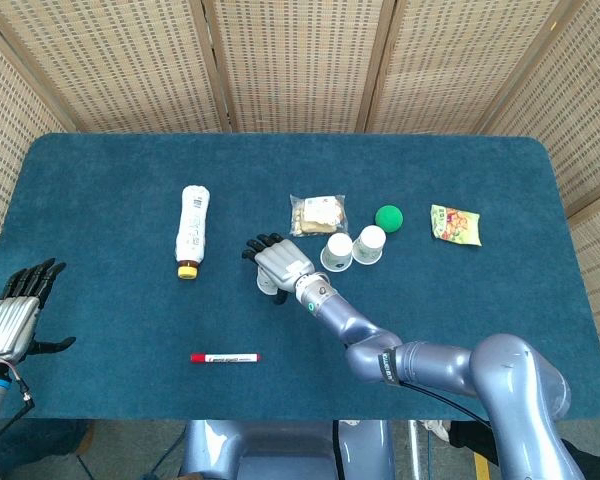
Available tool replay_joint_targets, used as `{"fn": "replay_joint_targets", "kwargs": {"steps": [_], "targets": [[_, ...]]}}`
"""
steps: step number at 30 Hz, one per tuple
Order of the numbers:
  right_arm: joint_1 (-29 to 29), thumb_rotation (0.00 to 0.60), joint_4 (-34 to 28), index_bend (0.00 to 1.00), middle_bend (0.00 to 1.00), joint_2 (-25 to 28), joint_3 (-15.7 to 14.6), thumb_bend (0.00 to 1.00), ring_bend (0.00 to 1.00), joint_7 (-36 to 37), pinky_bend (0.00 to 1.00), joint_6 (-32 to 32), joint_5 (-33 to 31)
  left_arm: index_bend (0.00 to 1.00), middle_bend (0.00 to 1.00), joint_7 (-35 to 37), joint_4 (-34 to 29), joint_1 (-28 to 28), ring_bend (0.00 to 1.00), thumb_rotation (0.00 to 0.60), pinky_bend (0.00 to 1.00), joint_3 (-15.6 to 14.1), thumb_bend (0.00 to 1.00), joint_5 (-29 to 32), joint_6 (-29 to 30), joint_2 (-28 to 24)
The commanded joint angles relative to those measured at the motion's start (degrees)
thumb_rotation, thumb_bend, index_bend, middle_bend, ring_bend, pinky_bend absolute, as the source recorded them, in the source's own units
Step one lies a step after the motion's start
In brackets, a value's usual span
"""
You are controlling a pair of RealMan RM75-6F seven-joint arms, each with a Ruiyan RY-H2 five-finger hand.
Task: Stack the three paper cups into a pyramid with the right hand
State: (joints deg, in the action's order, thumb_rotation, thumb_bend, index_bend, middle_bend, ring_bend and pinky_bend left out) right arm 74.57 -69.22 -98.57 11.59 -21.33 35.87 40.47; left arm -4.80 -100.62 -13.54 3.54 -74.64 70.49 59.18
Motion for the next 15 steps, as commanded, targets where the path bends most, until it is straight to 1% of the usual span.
{"fn": "replay_joint_targets", "kwargs": {"steps": [1, 3, 5, 8, 11, 12, 13, 15], "targets": [[0.00, 0.600, 1.57, 0.26, 0.24, -1.41, 0.00, 0.05, 0.19, -0.10, 0.23, 1.21, -0.17, 0.00, 0.00, 0.39, 0.18, -0.09, 0.00, 0.600, 0.00, 0.02, 0.00, 0.12, -0.26, -0.15], [-0.28, 0.600, 2.79, 0.32, 0.32, -2.32, 0.31, 0.11, 0.29, 0.24, 0.35, 2.22, 0.46, 0.00, 0.00, 0.58, 0.28, -0.17, 0.00, 0.600, 0.00, 0.06, 0.00, 0.19, -0.39, -0.18], [-0.58, 0.600, 3.75, 0.39, 0.43, -3.08, 0.68, 0.17, 0.42, 0.84, 0.49, 2.68, 0.85, 0.00, 0.00, 0.65, 0.31, -0.18, 0.00, 0.600, 0.00, 0.04, 0.00, 0.17, -0.39, -0.22], [-1.17, 0.600, 4.72, 0.48, 0.55, -3.95, 1.53, 0.23, 0.55, 2.52, 0.62, 2.64, 1.39, 0.00, 0.00, 0.59, 0.33, -0.21, 0.00, 0.600, 0.00, 0.01, 0.00, 0.16, -0.41, -0.18], [-1.86, 0.600, 5.21, 0.55, 0.59, -4.50, 2.48, 0.28, 0.59, 4.71, 0.67, 2.35, 2.42, 0.00, 0.00, 0.41, 0.35, -0.26, 0.00, 0.600, 0.00, -0.02, 0.00, 0.25, -0.47, -0.13], [-2.16, 0.600, 5.44, 0.56, 0.59, -4.66, 2.98, 0.29, 0.59, 5.72, 0.67, 2.29, 2.97, 0.00, 0.00, 0.27, 0.38, -0.31, 0.00, 0.600, 0.00, -0.04, 0.00, 0.33, -0.55, -0.07], [-2.74, 0.600, 5.15, 0.57, 0.60, -4.30, 4.33, 0.29, 0.60, 7.54, 0.67, 2.94, 3.49, 0.00, 0.00, 0.06, 0.47, -0.36, 0.00, 0.600, 0.00, -0.06, 0.00, 0.54, -0.68, 0.02], [-3.46, 0.600, 4.08, 0.57, 0.60, -3.03, 5.07, 0.29, 0.60, 8.80, 0.68, 3.57, 5.08, 0.00, 0.00, -0.15, 0.50, -0.42, 0.00, 0.600, 0.00, -0.02, 0.00, 0.78, -0.74, 0.14]]}}
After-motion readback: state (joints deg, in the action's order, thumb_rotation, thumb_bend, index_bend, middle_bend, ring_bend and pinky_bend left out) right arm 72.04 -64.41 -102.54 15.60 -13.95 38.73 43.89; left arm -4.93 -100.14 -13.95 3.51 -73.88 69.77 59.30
